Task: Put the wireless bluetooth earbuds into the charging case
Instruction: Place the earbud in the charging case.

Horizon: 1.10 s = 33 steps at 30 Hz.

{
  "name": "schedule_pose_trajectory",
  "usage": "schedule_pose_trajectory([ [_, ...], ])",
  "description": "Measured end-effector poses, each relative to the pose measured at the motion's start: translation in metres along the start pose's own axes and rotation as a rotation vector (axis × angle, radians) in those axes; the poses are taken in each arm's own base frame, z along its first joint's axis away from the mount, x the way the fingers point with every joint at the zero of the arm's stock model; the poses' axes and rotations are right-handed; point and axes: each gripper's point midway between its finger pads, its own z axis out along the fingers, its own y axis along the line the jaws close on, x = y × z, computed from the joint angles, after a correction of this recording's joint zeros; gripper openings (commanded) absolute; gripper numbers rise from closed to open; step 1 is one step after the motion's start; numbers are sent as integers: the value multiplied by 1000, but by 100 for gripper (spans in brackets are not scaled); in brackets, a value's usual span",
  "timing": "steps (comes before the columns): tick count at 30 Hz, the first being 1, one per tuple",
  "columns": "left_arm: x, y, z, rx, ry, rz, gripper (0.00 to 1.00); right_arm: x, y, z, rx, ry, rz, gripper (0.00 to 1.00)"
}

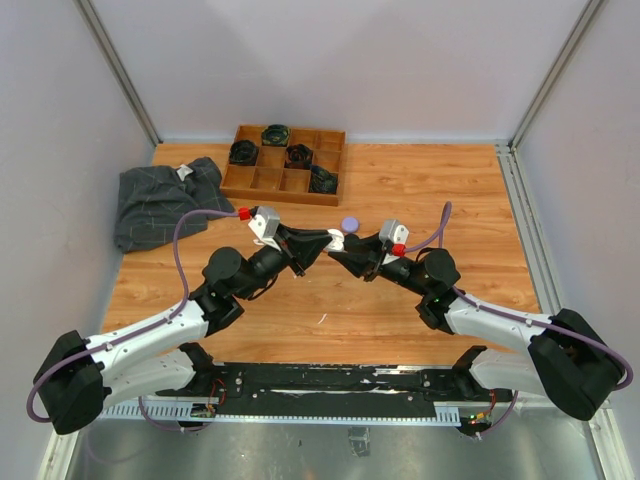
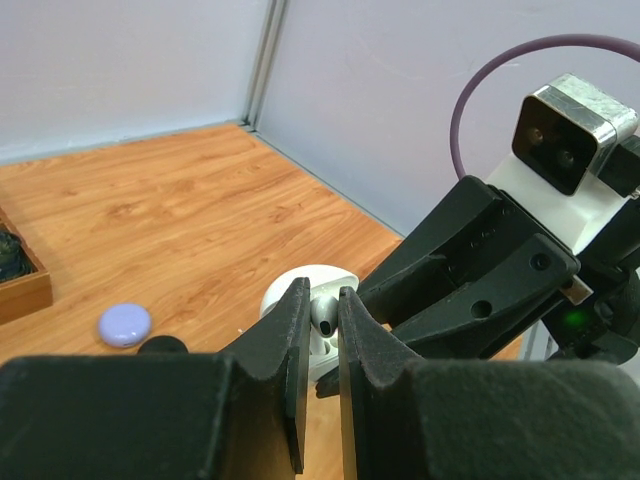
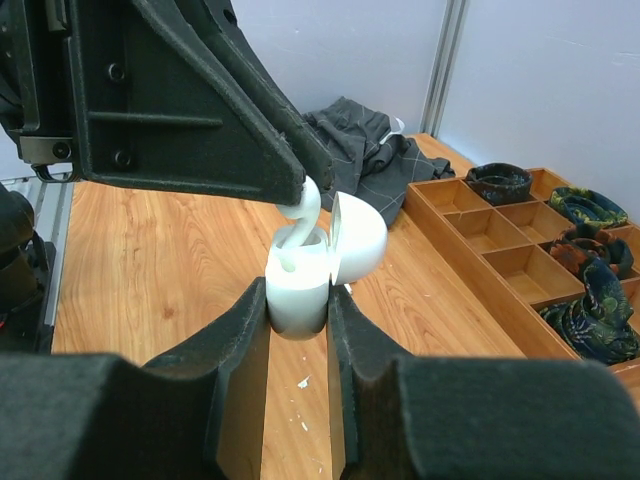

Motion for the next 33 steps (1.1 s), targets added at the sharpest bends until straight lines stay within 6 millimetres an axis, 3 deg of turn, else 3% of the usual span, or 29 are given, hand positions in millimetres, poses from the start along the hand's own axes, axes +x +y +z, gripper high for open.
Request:
schedule_pose_trajectory([
  [33,4,-12,-9,79,5,48,22,-3,7,-4,-29,-7,-1,1],
])
